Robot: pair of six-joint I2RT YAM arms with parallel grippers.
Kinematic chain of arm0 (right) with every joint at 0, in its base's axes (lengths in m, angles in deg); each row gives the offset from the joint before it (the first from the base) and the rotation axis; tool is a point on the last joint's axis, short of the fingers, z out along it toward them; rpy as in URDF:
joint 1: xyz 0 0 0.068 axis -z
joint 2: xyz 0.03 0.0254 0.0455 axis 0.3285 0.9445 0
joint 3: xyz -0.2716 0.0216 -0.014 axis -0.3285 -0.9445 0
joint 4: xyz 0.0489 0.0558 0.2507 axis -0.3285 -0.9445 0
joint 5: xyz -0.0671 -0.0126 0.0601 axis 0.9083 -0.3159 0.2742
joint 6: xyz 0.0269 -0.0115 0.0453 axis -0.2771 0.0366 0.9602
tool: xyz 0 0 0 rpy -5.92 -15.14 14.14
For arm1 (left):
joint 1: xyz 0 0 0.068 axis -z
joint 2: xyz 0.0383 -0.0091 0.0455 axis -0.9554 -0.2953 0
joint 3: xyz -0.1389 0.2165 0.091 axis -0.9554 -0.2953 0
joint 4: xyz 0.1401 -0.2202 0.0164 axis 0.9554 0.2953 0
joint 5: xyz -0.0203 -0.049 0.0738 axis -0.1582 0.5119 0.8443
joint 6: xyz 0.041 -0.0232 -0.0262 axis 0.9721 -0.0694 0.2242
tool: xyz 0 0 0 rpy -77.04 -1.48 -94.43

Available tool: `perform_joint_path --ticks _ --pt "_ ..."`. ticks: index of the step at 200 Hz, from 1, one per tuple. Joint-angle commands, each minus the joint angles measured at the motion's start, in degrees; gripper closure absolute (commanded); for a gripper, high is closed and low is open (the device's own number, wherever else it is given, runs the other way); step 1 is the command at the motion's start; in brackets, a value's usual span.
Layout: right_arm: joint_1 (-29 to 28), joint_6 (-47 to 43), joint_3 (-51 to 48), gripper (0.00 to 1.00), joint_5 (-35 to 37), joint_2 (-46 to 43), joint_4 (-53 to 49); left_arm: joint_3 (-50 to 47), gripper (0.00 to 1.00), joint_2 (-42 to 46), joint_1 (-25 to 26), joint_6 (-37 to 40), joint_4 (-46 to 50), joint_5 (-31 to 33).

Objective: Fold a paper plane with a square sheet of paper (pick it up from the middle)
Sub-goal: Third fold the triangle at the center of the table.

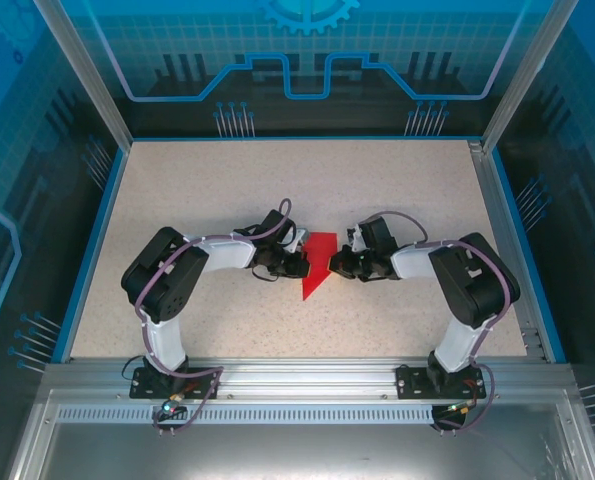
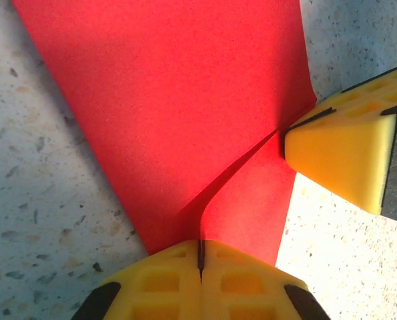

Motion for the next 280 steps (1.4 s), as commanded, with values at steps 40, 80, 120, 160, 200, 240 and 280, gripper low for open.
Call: perform_joint_path --ticks 40,80,120,160,200,240,280 --pt "0.7 -2.3 2.0 1.0 1.8 -5.1 -8.6 0.3 1.0 -1.8 -0.4 2.1 4.6 0.1" --pt "1.2 -2.6 4.2 1.0 0.0 -5.2 -8.8 0.7 1.0 -1.8 -0.4 1.9 4.6 0.0" --pt "1.8 -3.2 4.1 1.0 2.0 -0.5 -7.4 0.7 1.0 -1.7 -0.4 1.9 4.9 0.0" --pt "2.7 -3.3 2.1 1.0 2.2 2.9 -6.6 0.3 1.0 -1.4 -0.4 1.9 4.9 0.1" --pt "3.5 -2.1 2.6 1.0 0.0 -2.1 -7.3 0.4 1.0 -1.5 -0.3 2.1 5.0 0.1" --pt "4.5 -2.3 5.1 1.0 -2.7 -1.9 -7.6 0.7 1.0 -1.7 -0.4 2.0 5.1 0.1" --pt "4.4 -1.5 5.0 1.0 -3.6 3.2 -5.8 0.8 1.0 -1.9 -0.4 2.1 5.1 0.0"
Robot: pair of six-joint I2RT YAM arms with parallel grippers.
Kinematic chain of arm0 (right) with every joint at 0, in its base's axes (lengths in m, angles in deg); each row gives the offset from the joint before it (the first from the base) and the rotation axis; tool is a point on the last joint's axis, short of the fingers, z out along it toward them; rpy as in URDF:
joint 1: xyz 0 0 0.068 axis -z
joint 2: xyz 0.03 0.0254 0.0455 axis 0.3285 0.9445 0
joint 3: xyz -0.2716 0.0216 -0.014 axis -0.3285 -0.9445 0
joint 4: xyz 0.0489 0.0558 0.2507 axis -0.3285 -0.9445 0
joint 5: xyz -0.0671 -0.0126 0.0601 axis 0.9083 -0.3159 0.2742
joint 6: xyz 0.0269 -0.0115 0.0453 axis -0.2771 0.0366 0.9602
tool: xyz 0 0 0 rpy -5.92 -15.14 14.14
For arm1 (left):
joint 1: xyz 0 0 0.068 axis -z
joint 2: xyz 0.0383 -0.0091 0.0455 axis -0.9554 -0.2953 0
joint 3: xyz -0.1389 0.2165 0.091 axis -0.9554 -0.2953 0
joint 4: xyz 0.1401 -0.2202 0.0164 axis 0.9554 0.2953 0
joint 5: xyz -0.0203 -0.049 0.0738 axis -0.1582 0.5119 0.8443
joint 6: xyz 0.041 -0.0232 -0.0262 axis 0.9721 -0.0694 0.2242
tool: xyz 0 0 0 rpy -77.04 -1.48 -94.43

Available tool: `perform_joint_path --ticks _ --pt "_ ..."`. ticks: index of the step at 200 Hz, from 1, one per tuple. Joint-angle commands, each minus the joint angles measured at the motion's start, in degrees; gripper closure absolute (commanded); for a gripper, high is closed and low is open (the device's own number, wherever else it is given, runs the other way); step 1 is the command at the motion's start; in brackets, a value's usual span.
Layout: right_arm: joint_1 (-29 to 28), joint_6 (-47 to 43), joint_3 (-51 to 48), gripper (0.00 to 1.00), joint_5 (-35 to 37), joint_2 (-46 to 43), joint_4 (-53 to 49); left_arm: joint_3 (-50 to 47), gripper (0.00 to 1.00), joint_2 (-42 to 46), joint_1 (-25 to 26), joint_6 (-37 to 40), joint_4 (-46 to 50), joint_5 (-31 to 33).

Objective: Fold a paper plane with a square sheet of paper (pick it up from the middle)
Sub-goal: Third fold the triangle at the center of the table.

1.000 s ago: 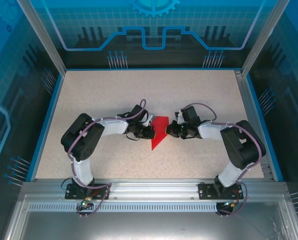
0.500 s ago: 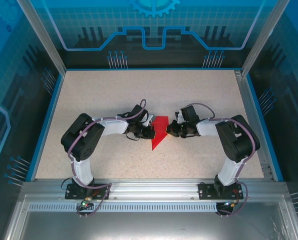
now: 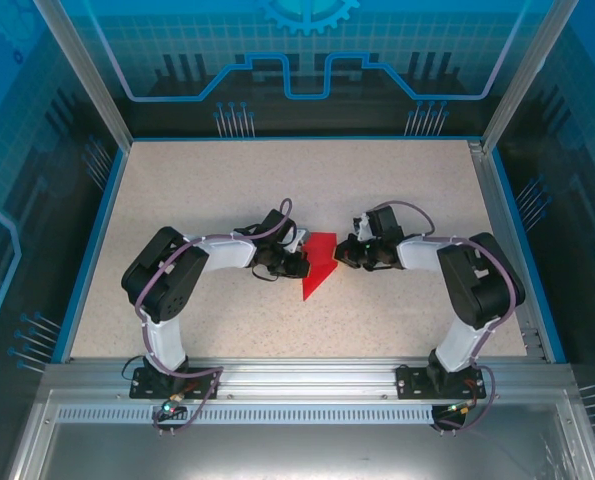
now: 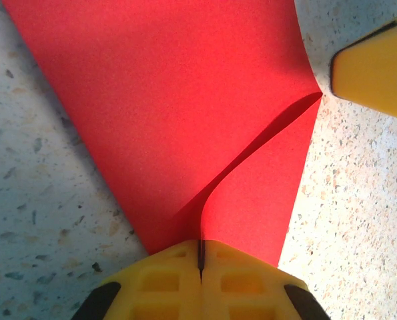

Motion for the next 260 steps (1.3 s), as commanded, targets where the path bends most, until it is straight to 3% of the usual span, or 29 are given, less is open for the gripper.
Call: perform_joint_path --ticks 1,45,110,195,215,260 --pt "0.6 0.6 0.4 1.0 -1.7 3.7 -0.3 0.3 1.0 -1.9 -0.4 1.1 4.3 0.0" --pt "0.6 0.2 -1.9 1.0 2.6 4.7 -1.7 0.2 1.0 -1.6 -0.4 1.3 4.6 0.2" --pt "-0.8 -0.9 0.5 0.98 -2.1 -3.5 -2.6 0.3 1.0 -1.5 -0.4 1.2 4.6 0.3" --pt "-2.8 0.0 -1.0 1.0 0.1 4.4 0.3 0.5 1.0 -1.1 -0.4 1.0 4.9 0.4" --pt "-2.6 -0.4 -1.6 1.0 2.4 4.5 -2.0 0.5 0.93 0.0 -0.4 0.8 5.3 0.5" --pt "-3.2 0.6 -2.2 1.0 2.6 2.7 -2.4 0.9 0.59 7.1 -0.4 -2.6 8.1 5.1"
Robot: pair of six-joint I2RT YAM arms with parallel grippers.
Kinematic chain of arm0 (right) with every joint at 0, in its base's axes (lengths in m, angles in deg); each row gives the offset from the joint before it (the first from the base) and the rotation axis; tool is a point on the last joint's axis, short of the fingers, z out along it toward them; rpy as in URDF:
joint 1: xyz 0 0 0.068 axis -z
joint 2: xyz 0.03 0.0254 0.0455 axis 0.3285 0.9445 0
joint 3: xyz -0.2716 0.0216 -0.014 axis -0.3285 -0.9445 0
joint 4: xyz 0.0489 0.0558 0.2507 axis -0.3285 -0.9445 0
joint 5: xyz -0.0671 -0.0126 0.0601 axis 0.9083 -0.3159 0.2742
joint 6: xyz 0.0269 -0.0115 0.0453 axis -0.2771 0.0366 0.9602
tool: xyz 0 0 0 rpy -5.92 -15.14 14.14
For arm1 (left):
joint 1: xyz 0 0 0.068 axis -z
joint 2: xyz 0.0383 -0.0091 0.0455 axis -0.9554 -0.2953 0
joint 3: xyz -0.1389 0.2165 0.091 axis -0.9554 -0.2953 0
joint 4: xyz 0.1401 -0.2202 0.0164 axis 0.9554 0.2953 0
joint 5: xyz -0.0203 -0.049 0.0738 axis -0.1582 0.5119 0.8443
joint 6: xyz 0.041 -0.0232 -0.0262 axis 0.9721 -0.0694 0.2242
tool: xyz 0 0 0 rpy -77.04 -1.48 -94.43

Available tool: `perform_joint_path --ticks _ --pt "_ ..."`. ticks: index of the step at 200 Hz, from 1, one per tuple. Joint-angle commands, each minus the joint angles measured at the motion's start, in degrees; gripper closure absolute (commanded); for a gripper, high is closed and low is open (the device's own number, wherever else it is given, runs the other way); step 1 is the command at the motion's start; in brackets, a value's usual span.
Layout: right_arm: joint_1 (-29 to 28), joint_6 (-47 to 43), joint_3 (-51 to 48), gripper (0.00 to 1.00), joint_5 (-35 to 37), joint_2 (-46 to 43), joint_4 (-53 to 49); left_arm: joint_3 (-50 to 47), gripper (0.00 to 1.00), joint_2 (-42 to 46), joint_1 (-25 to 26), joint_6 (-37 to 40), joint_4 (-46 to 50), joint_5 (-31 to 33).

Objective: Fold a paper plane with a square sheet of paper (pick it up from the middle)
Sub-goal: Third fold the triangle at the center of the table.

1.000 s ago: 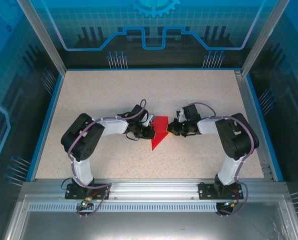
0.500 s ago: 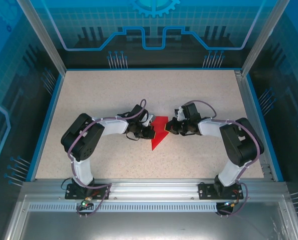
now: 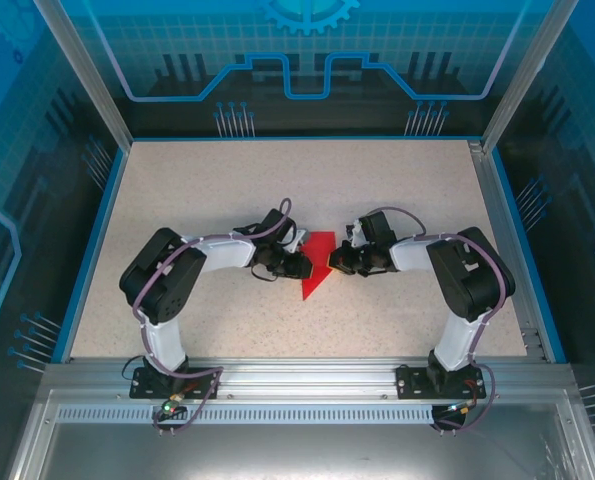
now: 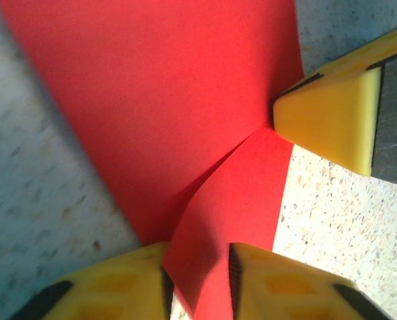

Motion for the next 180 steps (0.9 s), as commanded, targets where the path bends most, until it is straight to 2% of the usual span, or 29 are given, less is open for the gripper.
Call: perform_joint_path --ticks 1,9,32,46,74,92,122,180 --pt "-1.0 0.4 -1.6 1.0 3.7 -0.2 -4.3 0.5 0.58 5.3 -0.4 -2.1 5.1 4.4" --pt "-1.2 0.4 -1.3 1.0 4.0 -0.2 -4.7 0.4 0.53 6.7 -0.4 -3.1 5.6 5.5" --pt "-1.5 1.0 -1.0 1.0 4.3 -0.3 -4.6 -0.6 0.52 9.7 -0.3 -6.6 5.6 5.1" --pt "-1.9 1.4 -0.9 1.0 4.5 -0.2 -4.5 -2.1 0.57 11.5 -0.1 -9.0 3.6 2.5" --pt "-2.1 2.1 -1.0 1.0 5.2 -0.1 -4.5 -4.0 0.76 11.7 1.7 -13.3 -1.4 -4.7" --pt "-2.1 2.2 -0.9 1.0 5.3 0.2 -4.5 -4.2 0.81 9.5 3.7 -15.5 -4.4 -6.8" --pt "-2.1 2.1 -0.8 1.0 5.1 0.7 -4.7 -5.0 0.85 4.5 5.5 -19.7 -11.4 -9.6" --pt "-2.2 1.7 -0.7 1.0 5.0 1.2 -5.3 -7.7 0.88 -0.5 5.4 -21.1 -13.6 -6.7"
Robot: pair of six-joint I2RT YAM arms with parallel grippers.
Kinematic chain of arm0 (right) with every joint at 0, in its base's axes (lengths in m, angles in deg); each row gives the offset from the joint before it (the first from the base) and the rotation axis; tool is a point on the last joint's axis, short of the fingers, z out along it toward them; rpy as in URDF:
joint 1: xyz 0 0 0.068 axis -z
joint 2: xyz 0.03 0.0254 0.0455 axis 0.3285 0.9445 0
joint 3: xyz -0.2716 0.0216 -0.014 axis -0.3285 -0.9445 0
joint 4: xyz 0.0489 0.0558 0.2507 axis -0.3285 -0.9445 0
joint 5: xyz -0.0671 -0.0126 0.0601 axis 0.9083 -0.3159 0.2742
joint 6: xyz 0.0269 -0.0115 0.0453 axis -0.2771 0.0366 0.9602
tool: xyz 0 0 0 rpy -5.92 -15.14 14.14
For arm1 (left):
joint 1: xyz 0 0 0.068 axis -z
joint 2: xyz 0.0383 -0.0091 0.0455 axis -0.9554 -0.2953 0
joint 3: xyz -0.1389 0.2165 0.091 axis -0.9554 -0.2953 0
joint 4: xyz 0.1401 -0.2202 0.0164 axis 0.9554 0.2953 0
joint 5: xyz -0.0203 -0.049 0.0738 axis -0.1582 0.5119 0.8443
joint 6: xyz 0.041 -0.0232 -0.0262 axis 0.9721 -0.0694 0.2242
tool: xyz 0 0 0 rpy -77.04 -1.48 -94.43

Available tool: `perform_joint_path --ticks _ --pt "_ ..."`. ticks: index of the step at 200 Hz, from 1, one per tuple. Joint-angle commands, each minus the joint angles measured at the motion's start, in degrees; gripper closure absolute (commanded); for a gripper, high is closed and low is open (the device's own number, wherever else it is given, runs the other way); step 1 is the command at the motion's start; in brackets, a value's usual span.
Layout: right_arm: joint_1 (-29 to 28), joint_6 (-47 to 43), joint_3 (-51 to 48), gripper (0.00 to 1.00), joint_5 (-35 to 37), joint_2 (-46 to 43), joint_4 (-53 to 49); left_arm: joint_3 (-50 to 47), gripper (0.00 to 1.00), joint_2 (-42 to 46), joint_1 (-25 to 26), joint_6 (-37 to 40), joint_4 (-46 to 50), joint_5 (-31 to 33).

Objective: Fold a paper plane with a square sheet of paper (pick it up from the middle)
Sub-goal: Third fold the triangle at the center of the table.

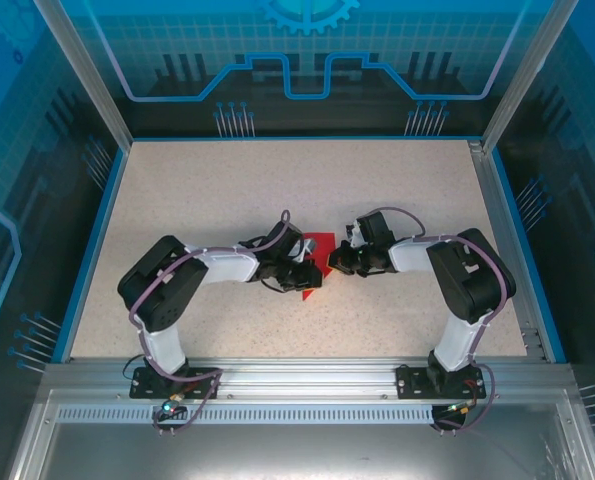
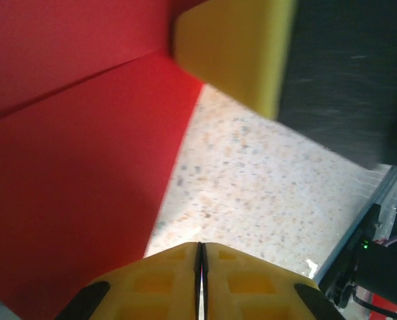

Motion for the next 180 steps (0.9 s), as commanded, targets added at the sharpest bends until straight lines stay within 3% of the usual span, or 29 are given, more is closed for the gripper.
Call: perform_joint_path --ticks 1,180 --pt "-1.1 0.0 -0.8 1.0 2.6 1.8 -4.8 -1.9 0.88 -1.1 -0.2 -1.7 -1.7 0.0" --pt "-1.1 -1.2 -0.7 1.0 4.0 2.4 -6.5 -11.9 0.9 6.6 -0.8 -3.8 2.6 4.5"
